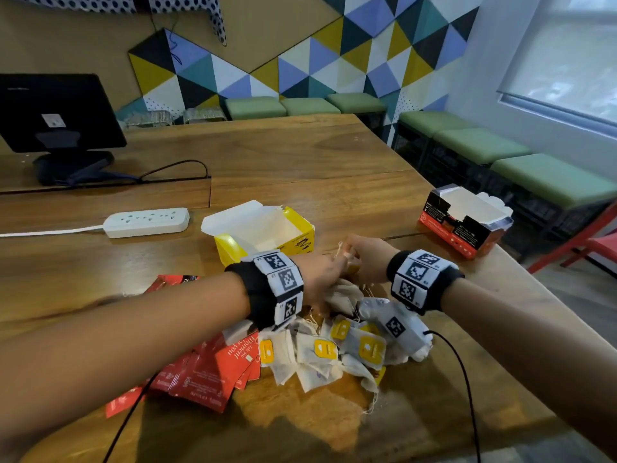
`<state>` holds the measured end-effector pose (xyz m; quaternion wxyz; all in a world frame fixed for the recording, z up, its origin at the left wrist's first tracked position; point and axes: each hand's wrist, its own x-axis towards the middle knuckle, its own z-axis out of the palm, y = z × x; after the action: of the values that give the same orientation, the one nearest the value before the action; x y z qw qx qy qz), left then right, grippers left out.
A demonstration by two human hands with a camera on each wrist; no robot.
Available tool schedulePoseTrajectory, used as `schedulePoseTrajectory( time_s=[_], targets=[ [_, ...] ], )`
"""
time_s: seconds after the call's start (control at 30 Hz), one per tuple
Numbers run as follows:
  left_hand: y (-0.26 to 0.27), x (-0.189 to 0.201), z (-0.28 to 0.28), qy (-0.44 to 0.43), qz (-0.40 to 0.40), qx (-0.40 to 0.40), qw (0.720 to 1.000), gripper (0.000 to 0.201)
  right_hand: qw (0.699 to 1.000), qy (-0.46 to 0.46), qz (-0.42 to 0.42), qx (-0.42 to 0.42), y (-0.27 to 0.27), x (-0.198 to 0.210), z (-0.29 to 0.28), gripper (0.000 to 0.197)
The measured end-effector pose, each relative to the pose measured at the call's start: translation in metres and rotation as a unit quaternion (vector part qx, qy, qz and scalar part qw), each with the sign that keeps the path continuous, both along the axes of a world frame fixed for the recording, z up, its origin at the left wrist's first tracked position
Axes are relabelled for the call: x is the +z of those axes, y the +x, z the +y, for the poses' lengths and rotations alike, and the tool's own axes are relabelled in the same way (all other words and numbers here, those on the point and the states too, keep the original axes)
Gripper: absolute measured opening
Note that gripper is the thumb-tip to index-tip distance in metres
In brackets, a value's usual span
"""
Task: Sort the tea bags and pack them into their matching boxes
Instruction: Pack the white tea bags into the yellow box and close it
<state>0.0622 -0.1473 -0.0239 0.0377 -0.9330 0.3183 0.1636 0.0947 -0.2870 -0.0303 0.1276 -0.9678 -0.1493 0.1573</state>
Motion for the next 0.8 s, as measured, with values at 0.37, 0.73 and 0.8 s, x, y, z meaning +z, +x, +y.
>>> schedulePoseTrajectory(
  time_s=[0.37,0.73,0.8],
  targets=[
    [-0.007,-0.014,0.014,-0.149,-0.017,0.077,0.986,0.078,0.989,0.111,0.089,0.051,-0.010,0.007,-0.006,0.053],
    [0.001,-0.013,0.003,-0.132,0.047,0.137,0.981,0.094,0.996,0.038,0.067,0.052,-0.029,0.008,-0.001,0.084],
    [0.002,-0.011,0.001,-0.146,0.059,0.148,0.976,0.089,0.996,0.041,0.047,0.060,-0.025,0.003,0.005,0.068]
  ],
)
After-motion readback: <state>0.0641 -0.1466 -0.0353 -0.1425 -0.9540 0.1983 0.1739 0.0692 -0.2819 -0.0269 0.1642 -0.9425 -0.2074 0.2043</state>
